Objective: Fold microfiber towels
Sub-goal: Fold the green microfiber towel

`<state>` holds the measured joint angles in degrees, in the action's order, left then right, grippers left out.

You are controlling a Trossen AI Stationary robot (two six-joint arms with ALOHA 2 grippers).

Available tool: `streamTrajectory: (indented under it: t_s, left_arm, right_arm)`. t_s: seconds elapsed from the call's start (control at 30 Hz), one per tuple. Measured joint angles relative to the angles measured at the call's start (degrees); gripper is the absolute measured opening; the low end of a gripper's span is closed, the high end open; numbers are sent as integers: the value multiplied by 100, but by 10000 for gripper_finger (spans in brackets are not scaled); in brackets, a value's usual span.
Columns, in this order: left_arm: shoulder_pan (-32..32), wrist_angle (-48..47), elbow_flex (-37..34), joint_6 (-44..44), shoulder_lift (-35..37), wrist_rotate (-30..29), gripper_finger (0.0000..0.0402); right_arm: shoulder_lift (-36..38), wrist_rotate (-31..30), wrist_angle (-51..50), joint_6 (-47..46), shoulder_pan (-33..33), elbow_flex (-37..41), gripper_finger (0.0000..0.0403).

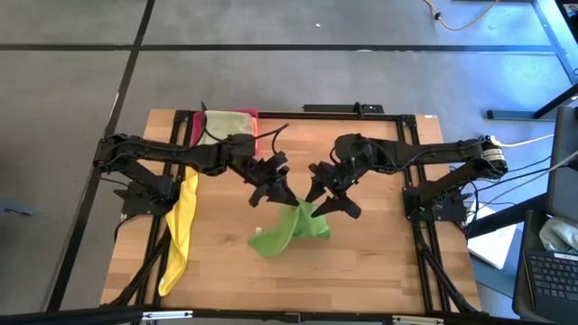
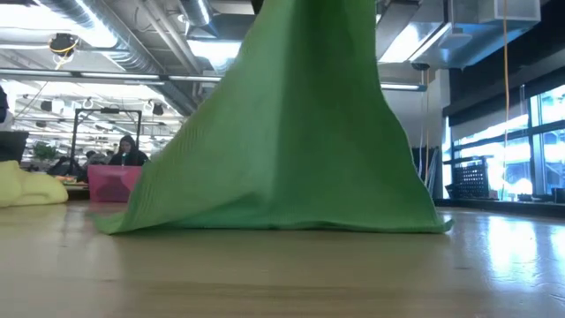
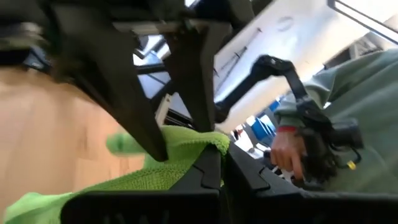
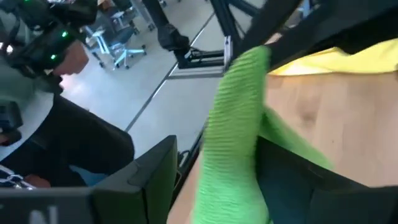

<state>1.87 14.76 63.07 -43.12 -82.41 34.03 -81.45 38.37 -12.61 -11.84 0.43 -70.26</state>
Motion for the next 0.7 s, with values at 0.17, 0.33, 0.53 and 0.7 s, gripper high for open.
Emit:
streamTrajectory:
  t_s: [0.17, 0.33, 0.53, 0.7]
  left_arm:
    - [-2, -4, 0, -198, 0, -313, 0]
    - [-3, -31, 0, -695, 1, -310, 0]
    - [-37, -493, 2, -777, 9, -489, 0]
    - [9, -601, 2, -458, 9, -625, 0]
  right_arm:
    - [0, 217, -401, 334, -81, 0, 206]
    - [0, 797, -646, 591, -275, 0, 206]
    - [35, 1156, -686, 300, -505, 0, 206]
    - [70, 1132, -624, -170, -675, 0, 206]
